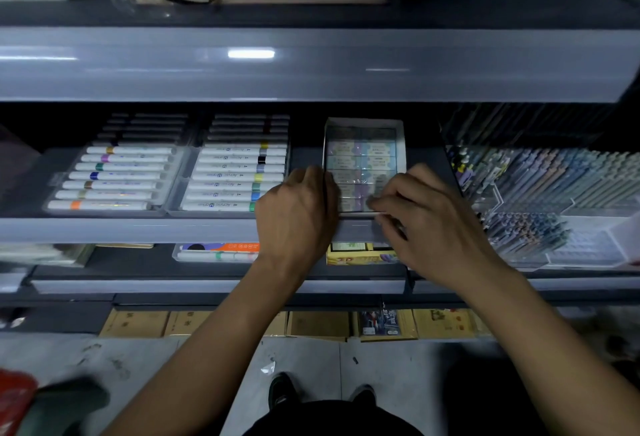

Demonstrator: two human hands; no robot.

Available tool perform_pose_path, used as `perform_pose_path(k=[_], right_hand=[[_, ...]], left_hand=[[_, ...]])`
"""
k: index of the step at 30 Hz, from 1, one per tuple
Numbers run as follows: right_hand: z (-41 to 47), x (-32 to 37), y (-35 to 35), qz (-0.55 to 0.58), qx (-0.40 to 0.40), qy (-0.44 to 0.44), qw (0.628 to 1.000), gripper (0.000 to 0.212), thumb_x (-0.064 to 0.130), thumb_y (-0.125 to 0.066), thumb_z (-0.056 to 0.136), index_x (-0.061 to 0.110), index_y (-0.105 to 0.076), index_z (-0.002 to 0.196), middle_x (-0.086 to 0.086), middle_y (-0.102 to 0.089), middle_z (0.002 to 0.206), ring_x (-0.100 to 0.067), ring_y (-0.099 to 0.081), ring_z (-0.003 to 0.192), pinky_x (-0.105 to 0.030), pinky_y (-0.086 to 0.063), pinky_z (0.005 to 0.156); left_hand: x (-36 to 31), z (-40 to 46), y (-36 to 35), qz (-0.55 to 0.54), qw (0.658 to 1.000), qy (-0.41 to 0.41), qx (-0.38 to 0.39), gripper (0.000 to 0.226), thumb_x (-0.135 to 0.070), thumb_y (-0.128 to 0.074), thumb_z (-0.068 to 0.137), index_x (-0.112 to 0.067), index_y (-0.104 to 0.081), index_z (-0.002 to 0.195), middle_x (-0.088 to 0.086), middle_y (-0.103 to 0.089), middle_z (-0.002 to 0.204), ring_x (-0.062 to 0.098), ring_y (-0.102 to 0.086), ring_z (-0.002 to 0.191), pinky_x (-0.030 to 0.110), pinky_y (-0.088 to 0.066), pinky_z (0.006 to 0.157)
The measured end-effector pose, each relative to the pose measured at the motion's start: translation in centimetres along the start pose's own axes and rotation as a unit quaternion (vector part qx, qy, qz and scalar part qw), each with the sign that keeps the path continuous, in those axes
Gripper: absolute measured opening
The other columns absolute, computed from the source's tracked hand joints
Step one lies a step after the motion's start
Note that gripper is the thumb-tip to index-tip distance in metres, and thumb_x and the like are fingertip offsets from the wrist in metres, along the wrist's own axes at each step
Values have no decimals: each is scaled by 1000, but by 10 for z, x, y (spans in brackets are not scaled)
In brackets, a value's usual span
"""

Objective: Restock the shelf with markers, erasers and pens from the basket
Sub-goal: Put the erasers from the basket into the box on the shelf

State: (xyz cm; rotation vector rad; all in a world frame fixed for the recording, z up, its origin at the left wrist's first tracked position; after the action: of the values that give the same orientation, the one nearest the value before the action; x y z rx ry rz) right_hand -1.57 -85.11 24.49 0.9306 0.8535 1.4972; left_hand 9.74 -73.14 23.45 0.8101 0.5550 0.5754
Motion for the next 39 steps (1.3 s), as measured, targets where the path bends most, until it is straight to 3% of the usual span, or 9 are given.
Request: perform_pose_path(k=[5, 10, 14, 20, 26, 30, 34, 39], right_hand=[[0, 6, -6, -42, 28, 0, 999, 38, 7, -68, 92, 14, -69, 129, -6, -59, 101, -31, -51, 97, -43, -46, 73], [1, 3, -11, -36, 27, -23, 999, 32, 12, -64, 93, 16, -69, 124, -4, -53, 101, -27, -48, 100, -30, -37, 69], [-1, 1, -15, -18, 4, -38, 999, 29, 15, -61, 94, 15, -74, 120, -1, -52, 99, -25, -47, 101, -32, -44, 63], [-9, 2, -12, -8, -59, -35, 998, 18, 14, -61, 98, 6, -77, 100, -3, -65, 100, -24, -58, 98, -39, -53, 74], [-10, 4, -10, -21, -60, -35, 997, 15, 13, -63, 97, 7, -77, 97, -3, -67, 99, -24, -59, 99, -39, -53, 78], [-8, 3, -9, -9, -51, -45, 998, 16, 9, -63, 96, 7, -75, 107, -4, -64, 99, -26, -59, 99, -37, -52, 76], [-7, 3, -8, -5, -27, -60, 998, 25, 12, -61, 99, 7, -72, 120, -5, -61, 103, -26, -57, 100, -40, -51, 77], [-8, 11, -1, 13, -31, -78, 996, 31, 18, -60, 99, 8, -69, 127, -3, -62, 114, -25, -55, 110, -38, -51, 88]], left_hand=[[-1, 0, 1, -3, 1000, -2, 4, 34, -29, -49, 108, -14, -60, 80, 9, -62, 70, 32, -57, 51, 30, -26, 49], [-2, 0, 3, 4, 1000, 5, 4, 36, -29, -48, 109, -14, -59, 78, 9, -63, 70, 31, -57, 51, 30, -26, 49], [-2, 0, 3, 1, 1000, 8, 2, 36, -28, -49, 108, -14, -59, 77, 9, -62, 68, 32, -55, 50, 30, -24, 49], [-3, 0, 2, -1, 1000, 7, 7, 34, -28, -50, 107, -14, -60, 78, 9, -63, 69, 33, -57, 51, 30, -24, 49], [-2, 0, 1, -5, 1000, 15, 18, 37, -31, -45, 109, -15, -61, 79, 8, -62, 69, 32, -57, 53, 32, -32, 48], [-1, 6, 2, -8, 999, 28, 23, 36, -27, -55, 104, -14, -57, 71, 10, -61, 62, 36, -56, 49, 31, -32, 48], [0, 10, 6, 2, 1000, 26, 14, 38, -25, -64, 99, -16, -51, 64, 10, -58, 55, 35, -52, 42, 27, -21, 50], [2, 3, 16, -16, 1000, 22, -1, 33, -30, -51, 99, -23, -39, 70, 10, -57, 57, 38, -51, 45, 28, -24, 48]])
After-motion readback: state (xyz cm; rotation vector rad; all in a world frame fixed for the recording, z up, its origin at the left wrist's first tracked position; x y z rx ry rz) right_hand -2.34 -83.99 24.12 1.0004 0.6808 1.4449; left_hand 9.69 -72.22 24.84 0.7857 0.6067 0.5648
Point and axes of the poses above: each hand's wrist, its own z-axis towards the middle knuckle, its own y-axis out of the back of the hand, x = y × z, the point moved 8 cm from there along z, towards the middle knuckle
